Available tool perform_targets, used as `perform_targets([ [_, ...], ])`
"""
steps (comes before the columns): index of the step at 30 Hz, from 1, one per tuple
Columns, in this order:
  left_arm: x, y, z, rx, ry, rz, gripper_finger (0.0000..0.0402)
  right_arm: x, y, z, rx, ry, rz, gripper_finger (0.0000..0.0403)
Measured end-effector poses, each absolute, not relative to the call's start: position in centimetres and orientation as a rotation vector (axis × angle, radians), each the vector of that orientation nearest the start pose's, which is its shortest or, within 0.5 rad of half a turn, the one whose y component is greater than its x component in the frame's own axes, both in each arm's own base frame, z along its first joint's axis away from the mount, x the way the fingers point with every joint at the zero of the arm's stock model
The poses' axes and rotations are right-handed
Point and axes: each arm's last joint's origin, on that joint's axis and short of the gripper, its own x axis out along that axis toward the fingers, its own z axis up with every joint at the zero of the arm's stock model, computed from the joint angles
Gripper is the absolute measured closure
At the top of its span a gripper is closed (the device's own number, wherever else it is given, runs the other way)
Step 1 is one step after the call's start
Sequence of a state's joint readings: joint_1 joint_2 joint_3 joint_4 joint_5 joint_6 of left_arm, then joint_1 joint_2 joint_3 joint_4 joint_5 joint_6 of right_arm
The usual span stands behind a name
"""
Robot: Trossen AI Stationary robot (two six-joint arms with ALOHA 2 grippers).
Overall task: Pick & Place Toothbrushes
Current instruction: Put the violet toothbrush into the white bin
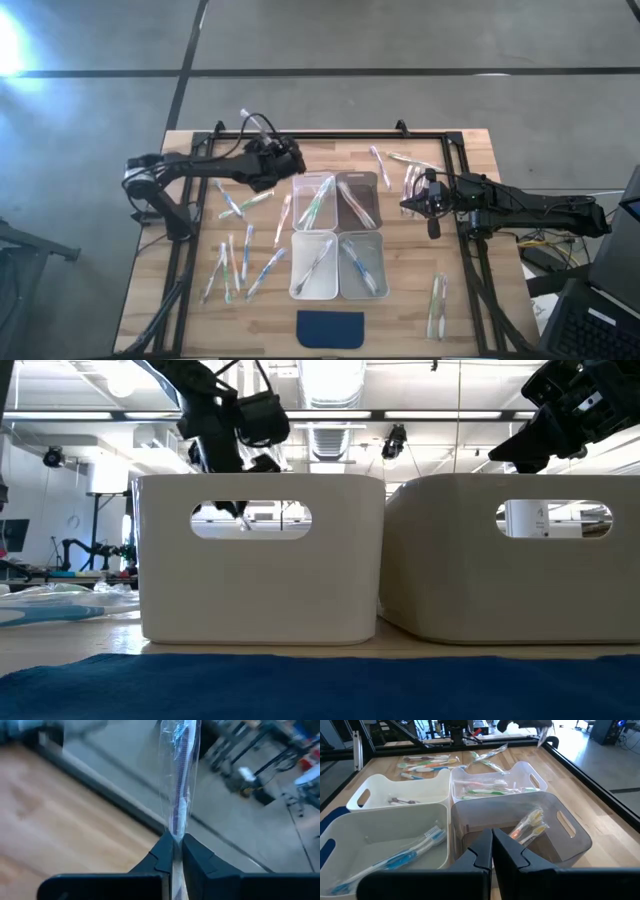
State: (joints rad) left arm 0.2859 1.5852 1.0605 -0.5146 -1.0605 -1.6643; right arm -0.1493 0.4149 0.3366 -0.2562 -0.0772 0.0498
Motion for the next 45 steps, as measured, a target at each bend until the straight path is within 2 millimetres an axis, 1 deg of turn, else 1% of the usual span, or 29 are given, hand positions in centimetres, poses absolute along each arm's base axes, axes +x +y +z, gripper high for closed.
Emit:
perform_targets([
  [3, 29.2, 9.7, 23.0, -0.666, -0.167, 1.628, 0.0377, 11.8, -1.5, 21.9, 0.088, 0.331, -0.080, 0.0394],
  [7, 30.2, 8.2, 24.1, -0.353, -0.024, 1.598, 0.0372, 11.8, -1.5, 21.9, 0.088, 0.331, -0.080, 0.0394],
  [9, 30.7, 7.5, 24.8, -0.200, 0.095, 1.568, 0.0375, 11.8, -1.5, 21.9, 0.087, 0.331, -0.080, 0.0394],
  [11, 31.1, 6.7, 25.5, -0.022, 0.253, 1.523, 0.0379, 11.8, -1.5, 21.9, 0.088, 0.331, -0.080, 0.0394],
  [14, 31.8, 5.7, 26.6, 0.208, 0.474, 1.409, 0.0378, 11.8, -1.5, 21.9, 0.087, 0.331, -0.080, 0.0394],
  [16, 32.2, 5.1, 27.3, 0.314, 0.561, 1.342, 0.0374, 11.8, -1.5, 21.9, 0.088, 0.331, -0.080, 0.0394],
  [20, 32.7, 4.2, 28.4, 0.437, 0.668, 1.209, 0.0373, 11.8, -1.5, 21.9, 0.088, 0.331, -0.080, 0.0394],
  [22, 32.7, 3.4, 29.0, 0.459, 0.687, 1.156, 0.0373, 11.8, -1.5, 21.9, 0.087, 0.331, -0.080, 0.0394],
  [24, 32.9, 2.9, 29.9, 0.440, 0.661, 1.130, 0.0373, 11.8, -1.5, 21.9, 0.088, 0.331, -0.080, 0.0394],
  [28, 33.3, 2.1, 31.3, 0.353, 0.625, 1.021, 0.0373, 11.8, -1.5, 21.9, 0.087, 0.331, -0.080, 0.0394],
  [31, 33.6, 0.9, 32.2, 0.301, 0.611, 0.915, 0.0373, 11.8, -1.5, 21.9, 0.087, 0.331, -0.080, 0.0394],
  [33, 33.6, 0.3, 32.8, 0.293, 0.595, 0.893, 0.0373, 11.8, -1.5, 21.9, 0.088, 0.331, -0.080, 0.0394],
  [36, 33.6, -0.6, 33.5, 0.281, 0.550, 0.928, 0.0376, 11.8, -1.5, 21.9, 0.087, 0.331, -0.080, 0.0394],
  [39, 33.3, -2.1, 34.0, 0.286, 0.533, 0.925, 0.0378, 11.8, -1.5, 21.9, 0.088, 0.331, -0.080, 0.0394],
  [45, 32.5, -5.8, 34.1, 0.218, 0.498, 0.839, 0.0375, 11.8, -1.5, 21.9, 0.087, 0.331, -0.080, 0.0394],
])
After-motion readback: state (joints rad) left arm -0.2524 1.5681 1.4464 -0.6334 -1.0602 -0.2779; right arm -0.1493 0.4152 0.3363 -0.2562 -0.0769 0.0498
